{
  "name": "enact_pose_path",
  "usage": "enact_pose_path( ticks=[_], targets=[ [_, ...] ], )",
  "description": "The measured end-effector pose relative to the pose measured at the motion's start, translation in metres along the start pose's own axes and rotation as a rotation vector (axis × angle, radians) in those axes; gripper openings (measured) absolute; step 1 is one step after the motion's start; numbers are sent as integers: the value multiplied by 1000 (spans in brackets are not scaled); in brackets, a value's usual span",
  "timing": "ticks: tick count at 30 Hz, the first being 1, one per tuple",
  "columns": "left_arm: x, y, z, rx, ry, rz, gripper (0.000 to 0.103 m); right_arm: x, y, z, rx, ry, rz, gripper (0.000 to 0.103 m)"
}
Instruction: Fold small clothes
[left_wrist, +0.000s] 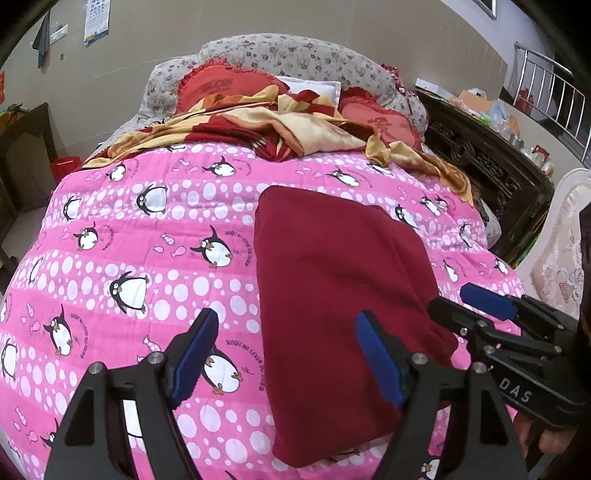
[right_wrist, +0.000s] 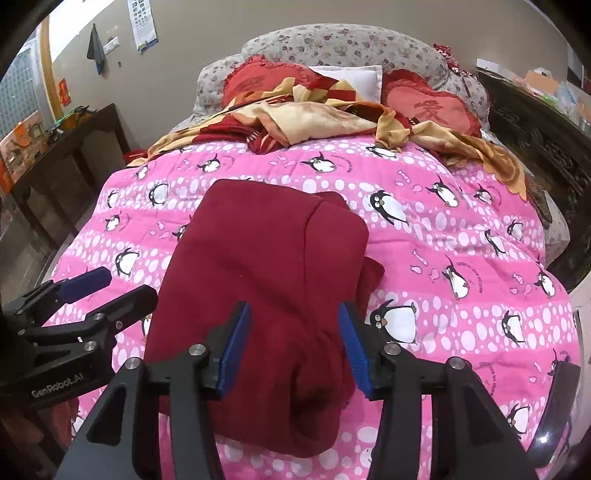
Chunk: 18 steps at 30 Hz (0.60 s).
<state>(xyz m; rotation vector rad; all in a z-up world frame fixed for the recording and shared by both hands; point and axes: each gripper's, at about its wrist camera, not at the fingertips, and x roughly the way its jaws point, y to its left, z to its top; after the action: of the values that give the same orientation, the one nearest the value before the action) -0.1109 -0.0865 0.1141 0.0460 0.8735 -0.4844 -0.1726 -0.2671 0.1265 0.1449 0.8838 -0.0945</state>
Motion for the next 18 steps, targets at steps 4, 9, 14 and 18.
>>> enact_pose_path(
  ticks=[4,9,14,18],
  targets=[
    [-3,0,-1,-9,-11,-3,95,0,-1,0,6,2,-3,52],
    [-2,-1,0,-17,-1,-1,96,2,-2,-1,8,10,-4,53],
    [-2,-1,0,-19,0,2,96,2,-3,-1,7,9,-5,53],
    [0,0,1,-20,-2,8,96,2,-3,-1,10,9,-4,53]
  ],
)
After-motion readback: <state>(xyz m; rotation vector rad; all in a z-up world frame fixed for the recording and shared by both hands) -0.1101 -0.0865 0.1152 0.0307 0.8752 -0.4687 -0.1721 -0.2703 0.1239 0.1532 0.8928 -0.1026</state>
